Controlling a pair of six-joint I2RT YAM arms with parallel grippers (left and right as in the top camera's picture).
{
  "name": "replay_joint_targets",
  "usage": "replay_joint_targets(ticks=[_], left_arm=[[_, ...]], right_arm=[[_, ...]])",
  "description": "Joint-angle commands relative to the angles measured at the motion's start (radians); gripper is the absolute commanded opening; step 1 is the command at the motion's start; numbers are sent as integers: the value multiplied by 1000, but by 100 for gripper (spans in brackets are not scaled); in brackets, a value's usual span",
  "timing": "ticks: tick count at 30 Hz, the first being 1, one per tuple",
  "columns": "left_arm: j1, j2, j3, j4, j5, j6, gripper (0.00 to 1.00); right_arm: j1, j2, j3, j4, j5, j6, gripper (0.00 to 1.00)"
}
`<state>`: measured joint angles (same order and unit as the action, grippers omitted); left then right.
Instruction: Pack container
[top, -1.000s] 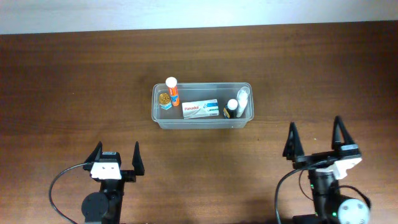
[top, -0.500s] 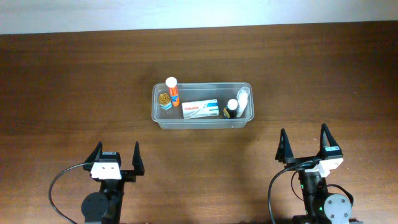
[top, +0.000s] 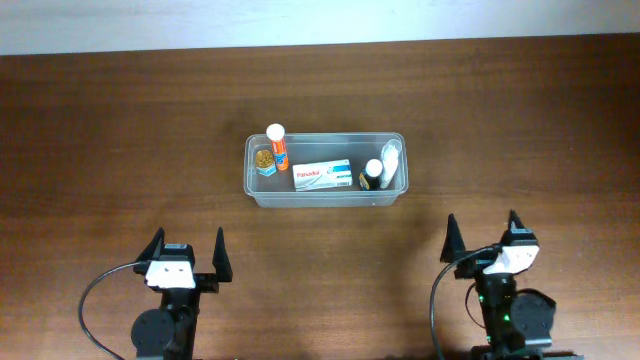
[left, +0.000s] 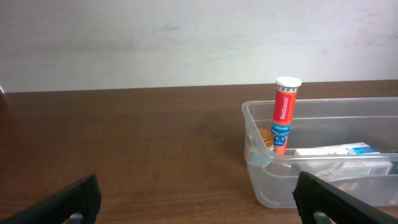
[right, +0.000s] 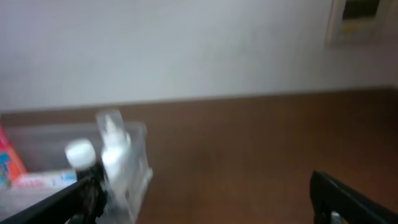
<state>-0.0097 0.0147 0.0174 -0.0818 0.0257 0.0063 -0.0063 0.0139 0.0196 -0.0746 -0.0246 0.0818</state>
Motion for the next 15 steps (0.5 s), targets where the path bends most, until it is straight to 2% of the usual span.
replay_joint_targets(ticks=[1, 15], left_arm=[[6, -9, -8, 1, -6, -3, 100], [6, -9, -8, 1, -6, -3, 100]], right_arm=[[-8, -11, -14, -5, 21, 0, 98], [-8, -11, -14, -5, 2, -79, 98]])
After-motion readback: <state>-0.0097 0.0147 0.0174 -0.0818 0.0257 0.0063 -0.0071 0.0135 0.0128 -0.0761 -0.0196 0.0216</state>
